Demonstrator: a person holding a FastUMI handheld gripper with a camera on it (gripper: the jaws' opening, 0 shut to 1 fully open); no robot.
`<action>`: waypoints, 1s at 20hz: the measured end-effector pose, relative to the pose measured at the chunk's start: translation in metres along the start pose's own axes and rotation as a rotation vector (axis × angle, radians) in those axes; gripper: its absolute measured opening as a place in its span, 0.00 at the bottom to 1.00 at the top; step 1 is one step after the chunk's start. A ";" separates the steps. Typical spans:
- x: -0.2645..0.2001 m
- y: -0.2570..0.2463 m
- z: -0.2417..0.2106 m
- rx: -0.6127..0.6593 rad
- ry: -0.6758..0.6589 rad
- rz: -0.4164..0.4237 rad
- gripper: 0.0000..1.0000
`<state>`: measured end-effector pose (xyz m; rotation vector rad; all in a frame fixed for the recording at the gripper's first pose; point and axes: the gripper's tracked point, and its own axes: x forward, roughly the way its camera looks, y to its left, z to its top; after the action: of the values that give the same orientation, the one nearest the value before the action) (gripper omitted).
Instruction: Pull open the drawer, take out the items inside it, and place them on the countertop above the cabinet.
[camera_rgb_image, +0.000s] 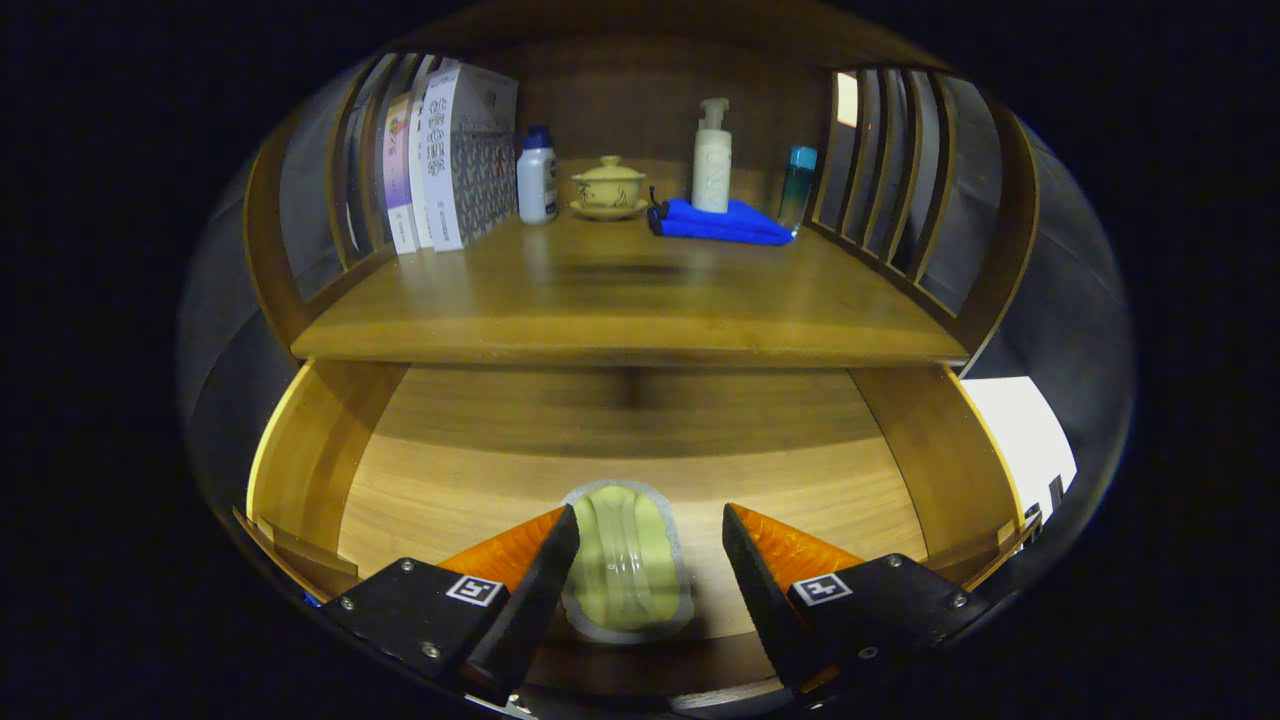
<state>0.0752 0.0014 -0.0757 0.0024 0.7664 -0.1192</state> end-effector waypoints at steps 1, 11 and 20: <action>0.003 0.002 -0.002 -0.007 0.009 0.008 0.89; 0.019 0.020 -0.014 0.065 0.073 0.073 0.63; 0.018 0.020 -0.014 0.052 0.096 0.039 0.22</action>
<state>0.0800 0.0196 -0.0990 0.0735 0.8588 -0.1022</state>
